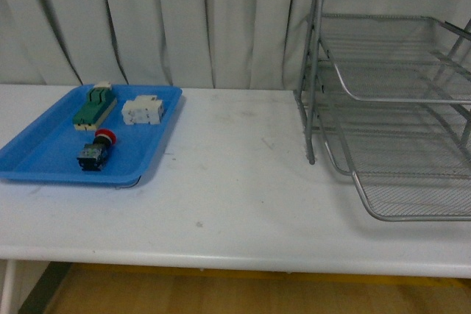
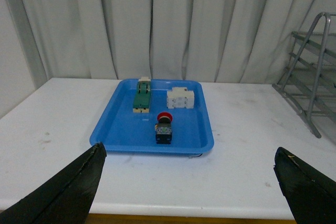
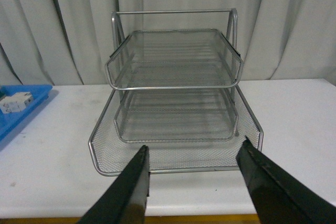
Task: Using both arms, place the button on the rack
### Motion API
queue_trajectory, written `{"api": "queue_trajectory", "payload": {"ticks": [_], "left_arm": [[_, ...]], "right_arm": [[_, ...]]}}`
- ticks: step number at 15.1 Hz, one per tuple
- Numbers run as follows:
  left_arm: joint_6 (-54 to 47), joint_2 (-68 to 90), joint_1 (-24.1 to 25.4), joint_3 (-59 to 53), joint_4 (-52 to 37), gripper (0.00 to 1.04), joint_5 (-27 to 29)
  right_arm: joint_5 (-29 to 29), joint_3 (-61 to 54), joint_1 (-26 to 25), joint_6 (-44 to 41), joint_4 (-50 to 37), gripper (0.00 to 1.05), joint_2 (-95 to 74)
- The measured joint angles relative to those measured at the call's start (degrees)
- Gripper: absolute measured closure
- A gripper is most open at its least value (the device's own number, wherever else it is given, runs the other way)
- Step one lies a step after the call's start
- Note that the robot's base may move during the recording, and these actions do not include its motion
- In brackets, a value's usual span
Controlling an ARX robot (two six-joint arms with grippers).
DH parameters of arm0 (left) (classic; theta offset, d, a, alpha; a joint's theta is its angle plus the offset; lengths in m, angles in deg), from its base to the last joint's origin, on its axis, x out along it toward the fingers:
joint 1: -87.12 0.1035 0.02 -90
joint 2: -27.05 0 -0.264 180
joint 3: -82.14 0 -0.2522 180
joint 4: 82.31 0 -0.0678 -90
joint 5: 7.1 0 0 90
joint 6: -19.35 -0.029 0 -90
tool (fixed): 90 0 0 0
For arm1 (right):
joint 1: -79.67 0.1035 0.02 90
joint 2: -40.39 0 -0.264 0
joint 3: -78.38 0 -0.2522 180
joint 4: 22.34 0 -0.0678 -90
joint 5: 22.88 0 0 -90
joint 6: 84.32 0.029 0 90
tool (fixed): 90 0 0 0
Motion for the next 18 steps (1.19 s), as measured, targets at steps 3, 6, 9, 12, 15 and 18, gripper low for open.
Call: {"api": "queue_trajectory", "payload": {"ticks": [3, 6, 9, 12, 15, 18], "left_arm": [[0.0, 0.0, 0.0, 0.0, 0.0, 0.07, 0.0], [0.1, 0.2, -0.2, 0.1, 0.7, 0.07, 0.7], [9.3, 30.6, 0.8, 19.1, -1.1, 0.07, 18.4], [7.7, 49.8, -2.4, 26.6, -14.0, 0.07, 12.2], [5.5, 72.9, -5.7, 37.2, -18.1, 0.07, 9.9], [3.0, 95.2, -8.3, 53.7, -12.5, 0.07, 8.4]], "right_arm": [[0.0, 0.0, 0.0, 0.0, 0.0, 0.05, 0.0], [0.0, 0.0, 0.0, 0.0, 0.0, 0.06, 0.0], [0.0, 0.0, -0.2, -0.1, 0.1, 0.06, 0.0], [0.0, 0.0, -0.2, -0.1, 0.0, 0.06, 0.0], [0.0, 0.0, -0.2, -0.1, 0.0, 0.06, 0.0], [0.0, 0.0, -0.2, -0.1, 0.0, 0.06, 0.0]]}}
